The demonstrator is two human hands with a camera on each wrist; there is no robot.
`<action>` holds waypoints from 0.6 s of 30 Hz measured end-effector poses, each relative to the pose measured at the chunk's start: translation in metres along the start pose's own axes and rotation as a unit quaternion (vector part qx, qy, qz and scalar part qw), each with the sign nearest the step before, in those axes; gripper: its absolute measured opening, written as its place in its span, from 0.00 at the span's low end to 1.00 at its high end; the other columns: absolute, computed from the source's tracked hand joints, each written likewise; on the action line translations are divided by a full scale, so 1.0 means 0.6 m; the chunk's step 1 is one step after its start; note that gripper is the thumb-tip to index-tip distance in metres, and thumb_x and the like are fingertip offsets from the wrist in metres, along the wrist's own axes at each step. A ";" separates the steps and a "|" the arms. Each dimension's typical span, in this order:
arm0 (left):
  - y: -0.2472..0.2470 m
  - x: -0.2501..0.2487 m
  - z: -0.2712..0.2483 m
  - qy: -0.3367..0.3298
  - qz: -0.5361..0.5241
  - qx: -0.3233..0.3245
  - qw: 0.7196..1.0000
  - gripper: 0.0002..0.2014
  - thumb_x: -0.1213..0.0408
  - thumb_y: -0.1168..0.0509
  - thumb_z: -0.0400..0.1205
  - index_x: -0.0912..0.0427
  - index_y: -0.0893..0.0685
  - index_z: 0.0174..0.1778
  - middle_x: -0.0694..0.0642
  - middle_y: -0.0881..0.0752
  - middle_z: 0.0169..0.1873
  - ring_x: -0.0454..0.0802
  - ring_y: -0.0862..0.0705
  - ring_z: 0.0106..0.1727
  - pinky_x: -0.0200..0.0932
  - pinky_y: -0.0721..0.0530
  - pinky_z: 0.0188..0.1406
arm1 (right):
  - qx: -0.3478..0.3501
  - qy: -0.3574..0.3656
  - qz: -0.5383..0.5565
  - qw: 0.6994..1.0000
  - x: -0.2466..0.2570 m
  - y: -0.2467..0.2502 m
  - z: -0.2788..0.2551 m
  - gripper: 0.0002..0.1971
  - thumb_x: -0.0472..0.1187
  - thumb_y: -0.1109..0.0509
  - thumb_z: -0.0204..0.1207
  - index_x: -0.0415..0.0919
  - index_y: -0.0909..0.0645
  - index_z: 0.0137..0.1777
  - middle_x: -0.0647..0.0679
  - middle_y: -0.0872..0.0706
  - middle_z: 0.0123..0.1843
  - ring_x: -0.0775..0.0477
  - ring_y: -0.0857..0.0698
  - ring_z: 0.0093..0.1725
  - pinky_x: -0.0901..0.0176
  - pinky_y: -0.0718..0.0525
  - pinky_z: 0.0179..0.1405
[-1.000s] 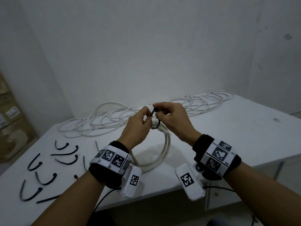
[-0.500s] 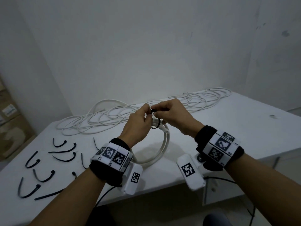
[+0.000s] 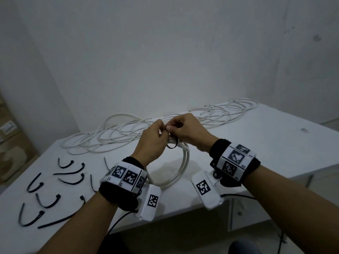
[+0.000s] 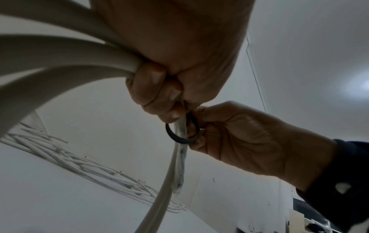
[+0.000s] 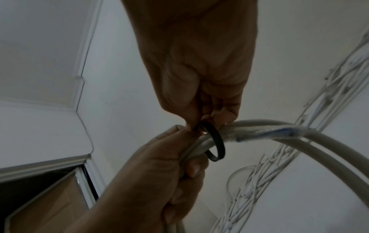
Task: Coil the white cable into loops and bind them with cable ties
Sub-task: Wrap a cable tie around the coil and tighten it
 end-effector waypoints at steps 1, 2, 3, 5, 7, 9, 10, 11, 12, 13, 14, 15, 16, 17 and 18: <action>0.002 0.001 0.000 0.006 -0.003 0.001 1.000 0.08 0.60 0.42 0.84 0.58 0.25 0.41 0.55 0.15 0.30 0.51 0.22 0.29 0.45 0.26 0.29 | -0.002 -0.002 0.004 1.000 0.001 0.000 0.002 0.05 0.35 0.30 0.77 0.36 0.13 0.43 0.43 0.12 0.35 0.52 0.15 0.33 0.61 0.19 0.36; 0.005 0.003 0.000 0.016 -0.007 0.003 1.000 0.08 0.59 0.41 0.84 0.57 0.24 0.41 0.55 0.16 0.30 0.50 0.22 0.29 0.44 0.27 0.28 | -0.009 -0.001 0.014 1.000 0.001 0.000 0.004 0.05 0.34 0.30 0.77 0.37 0.14 0.41 0.45 0.13 0.33 0.54 0.16 0.31 0.62 0.20 0.34; 0.007 0.005 0.001 0.028 -0.009 0.005 1.000 0.08 0.58 0.41 0.84 0.57 0.24 0.42 0.54 0.16 0.31 0.49 0.22 0.29 0.43 0.27 0.28 | -0.024 0.001 0.026 0.999 0.002 0.002 0.005 0.05 0.34 0.29 0.76 0.38 0.14 0.39 0.47 0.13 0.31 0.56 0.17 0.29 0.64 0.21 0.33; 0.010 0.011 0.004 0.051 -0.003 0.013 0.999 0.09 0.58 0.41 0.83 0.56 0.22 0.40 0.54 0.17 0.31 0.48 0.23 0.29 0.42 0.27 0.29 | -0.061 0.007 0.049 0.997 0.001 0.003 0.005 0.06 0.33 0.29 0.75 0.41 0.15 0.37 0.50 0.15 0.29 0.59 0.18 0.28 0.66 0.21 0.31; 0.010 0.013 0.006 0.060 -0.006 0.027 0.998 0.10 0.60 0.42 0.83 0.60 0.20 0.39 0.52 0.19 0.28 0.47 0.25 0.26 0.41 0.29 0.27 | -0.085 0.012 0.072 0.994 0.000 0.000 0.005 0.08 0.33 0.29 0.75 0.42 0.16 0.36 0.49 0.14 0.30 0.56 0.17 0.29 0.60 0.19 0.33; 0.008 0.010 0.007 0.052 -0.018 0.037 0.998 0.11 0.63 0.43 0.83 0.66 0.20 0.40 0.52 0.22 0.25 0.49 0.26 0.25 0.42 0.30 0.26 | -0.099 0.017 0.094 0.990 0.000 -0.004 0.005 0.08 0.33 0.28 0.75 0.42 0.15 0.35 0.47 0.14 0.31 0.50 0.16 0.32 0.50 0.14 0.39; 0.006 0.008 0.008 0.044 -0.020 0.037 0.998 0.11 0.64 0.43 0.82 0.68 0.21 0.41 0.53 0.22 0.26 0.50 0.26 0.26 0.43 0.30 0.27 | -0.096 0.017 0.104 0.990 -0.001 -0.005 0.004 0.07 0.32 0.29 0.75 0.41 0.15 0.36 0.46 0.13 0.32 0.48 0.15 0.33 0.48 0.13 0.42; 0.006 0.006 0.008 0.036 -0.016 0.033 0.999 0.11 0.65 0.44 0.82 0.69 0.22 0.42 0.55 0.21 0.27 0.52 0.26 0.28 0.45 0.29 0.28 | -0.085 0.015 0.107 0.991 0.000 -0.007 0.003 0.06 0.32 0.29 0.75 0.39 0.15 0.37 0.46 0.13 0.32 0.48 0.15 0.33 0.49 0.12 0.41; 0.005 0.005 0.009 0.027 -0.009 0.029 0.999 0.11 0.65 0.44 0.83 0.68 0.22 0.42 0.57 0.20 0.29 0.53 0.24 0.29 0.47 0.28 0.29 | -0.067 0.015 0.096 0.993 0.002 -0.009 0.001 0.05 0.32 0.29 0.76 0.36 0.14 0.40 0.45 0.13 0.32 0.48 0.14 0.32 0.52 0.12 0.38; 0.004 0.004 0.011 0.019 0.002 0.025 0.999 0.11 0.64 0.44 0.83 0.68 0.22 0.43 0.60 0.17 0.31 0.54 0.23 0.30 0.49 0.26 0.30 | -0.049 0.013 0.076 0.996 0.004 -0.010 0.000 0.05 0.33 0.29 0.76 0.33 0.14 0.41 0.44 0.14 0.31 0.49 0.14 0.31 0.56 0.14 0.35; 0.004 0.006 0.011 0.015 0.012 0.026 0.999 0.12 0.63 0.44 0.84 0.67 0.21 0.44 0.62 0.15 0.34 0.54 0.21 0.32 0.50 0.24 0.31 | -0.035 0.009 0.059 0.998 0.004 -0.011 -0.001 0.05 0.34 0.29 0.76 0.31 0.14 0.42 0.43 0.14 0.31 0.49 0.14 0.30 0.59 0.16 0.33; 0.004 0.007 0.011 0.017 0.015 0.026 0.999 0.12 0.62 0.44 0.84 0.67 0.21 0.44 0.63 0.14 0.36 0.55 0.21 0.32 0.50 0.24 0.31 | -0.024 0.004 0.050 0.998 0.004 -0.010 0.000 0.06 0.34 0.29 0.76 0.30 0.14 0.42 0.42 0.13 0.31 0.48 0.14 0.30 0.59 0.17 0.33; 0.005 0.007 0.012 0.020 0.013 0.027 0.999 0.12 0.62 0.44 0.84 0.67 0.21 0.44 0.63 0.14 0.36 0.54 0.21 0.32 0.49 0.24 0.31 | -0.017 0.001 0.051 0.999 0.005 -0.007 0.004 0.07 0.35 0.28 0.76 0.30 0.15 0.40 0.40 0.13 0.32 0.47 0.14 0.31 0.58 0.16 0.34; 0.004 0.007 0.012 0.026 0.009 0.031 0.999 0.12 0.62 0.44 0.84 0.67 0.21 0.44 0.61 0.15 0.34 0.53 0.22 0.32 0.49 0.25 0.31 | -0.016 -0.002 0.061 0.998 0.004 -0.005 0.006 0.08 0.35 0.27 0.75 0.30 0.15 0.38 0.40 0.13 0.32 0.47 0.14 0.31 0.57 0.16 0.34; 0.004 0.007 0.012 0.033 -0.001 0.033 0.999 0.11 0.62 0.44 0.83 0.65 0.21 0.43 0.59 0.16 0.33 0.52 0.22 0.31 0.48 0.26 0.31 | -0.022 -0.003 0.075 0.997 0.003 -0.004 0.007 0.08 0.34 0.27 0.75 0.32 0.16 0.35 0.40 0.14 0.32 0.47 0.15 0.31 0.57 0.16 0.35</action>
Point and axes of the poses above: each hand's wrist, its own z-axis towards the middle knuckle, its own y-axis out of the back of the hand, x = y × z, the point moved 2 cm from there along z, towards the middle knuckle
